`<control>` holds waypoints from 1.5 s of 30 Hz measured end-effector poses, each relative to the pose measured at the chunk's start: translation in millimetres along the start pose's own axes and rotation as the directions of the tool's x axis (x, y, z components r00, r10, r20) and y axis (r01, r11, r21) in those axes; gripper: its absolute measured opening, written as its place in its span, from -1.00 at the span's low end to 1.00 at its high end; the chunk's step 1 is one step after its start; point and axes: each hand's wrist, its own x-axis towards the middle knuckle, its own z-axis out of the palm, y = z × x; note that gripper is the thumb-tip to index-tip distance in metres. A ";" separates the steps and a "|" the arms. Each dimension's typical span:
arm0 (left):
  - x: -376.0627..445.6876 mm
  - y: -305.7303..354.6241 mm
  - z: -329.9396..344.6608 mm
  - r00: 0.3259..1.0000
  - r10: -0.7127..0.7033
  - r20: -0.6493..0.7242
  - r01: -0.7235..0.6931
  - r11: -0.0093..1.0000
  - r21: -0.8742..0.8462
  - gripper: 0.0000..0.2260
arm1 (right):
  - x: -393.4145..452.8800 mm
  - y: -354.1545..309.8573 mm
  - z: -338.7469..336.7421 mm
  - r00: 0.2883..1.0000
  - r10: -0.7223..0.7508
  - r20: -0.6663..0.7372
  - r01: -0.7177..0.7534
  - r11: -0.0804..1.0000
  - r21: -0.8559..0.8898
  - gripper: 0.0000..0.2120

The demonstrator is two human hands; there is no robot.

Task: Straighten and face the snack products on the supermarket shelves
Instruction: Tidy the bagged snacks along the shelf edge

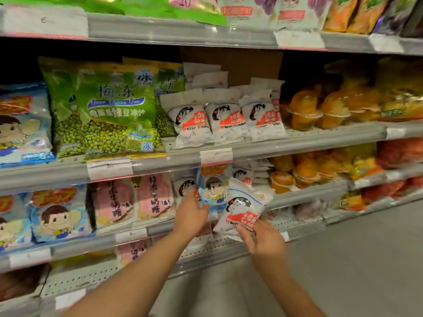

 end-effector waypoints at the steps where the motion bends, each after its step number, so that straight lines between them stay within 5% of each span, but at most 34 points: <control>1: 9.1 2.8 6.4 0.998 -0.061 -0.005 0.061 0.998 -0.001 -0.61 | -3.5 5.2 -8.1 1.000 0.023 0.011 -0.023 1.000 0.002 -0.44; 6: 31.1 8.6 25.6 0.976 -0.219 0.012 0.217 0.973 0.075 -0.55 | -18.3 18.7 -45.4 0.998 0.066 0.009 -0.066 0.998 -0.024 -0.46; 8: 37.5 10.3 23.6 0.976 -0.219 0.005 0.217 0.968 0.124 -0.72 | -10.3 21.0 -53.9 0.996 0.081 0.049 -0.079 0.996 -0.048 -0.38; 13: 34.2 14.1 16.0 0.988 -0.014 -0.156 0.000 0.996 -0.094 -0.85 | 28.1 45.7 -52.8 0.983 0.094 0.160 -0.078 0.991 -0.105 -0.32; 16: 31.1 13.7 7.3 0.944 0.092 -0.316 -0.184 0.943 -0.277 -0.88 | 44.7 57.9 -45.2 0.988 0.048 0.149 -0.036 0.996 -0.079 -0.51; 19: 26.4 3.0 17.1 0.918 -0.002 -0.397 -0.193 0.873 -0.449 -0.83 | 50.7 68.8 -43.8 0.974 -0.003 0.225 0.019 0.997 -0.069 -0.82; 22: 24.0 -12.7 31.5 0.921 -0.009 -0.389 -0.199 0.848 -0.491 -0.78 | 59.6 78.5 -36.1 0.974 -0.021 0.226 0.026 0.999 -0.021 -0.90; 26: 25.3 -40.7 18.4 0.906 0.053 -0.420 -0.284 0.813 -0.509 -0.77 | 89.3 76.1 11.6 0.981 -0.108 0.162 0.096 0.992 0.084 -0.63; 34: -9.4 -90.0 -50.6 0.902 0.093 -0.421 -0.296 0.844 -0.448 -0.81 | 117.0 38.7 104.1 0.994 -0.105 -0.005 0.104 0.980 0.169 -0.54; 40: -9.0 -101.8 -51.5 0.883 -0.038 -0.467 -0.303 0.714 -0.632 -0.80 | 104.0 21.4 89.5 0.996 -0.013 0.093 0.018 0.998 -0.053 -0.84; 42: -7.8 -98.5 -39.5 0.875 -0.044 -0.483 -0.321 0.695 -0.644 -0.78 | 97.4 18.0 70.9 0.995 0.095 0.035 -0.097 0.994 0.041 -0.71; 45: -9.9 -95.0 -30.5 0.870 -0.033 -0.493 -0.335 0.694 -0.638 -0.78 | 87.5 14.3 51.2 0.990 -0.089 -0.110 0.086 0.996 -0.031 -0.54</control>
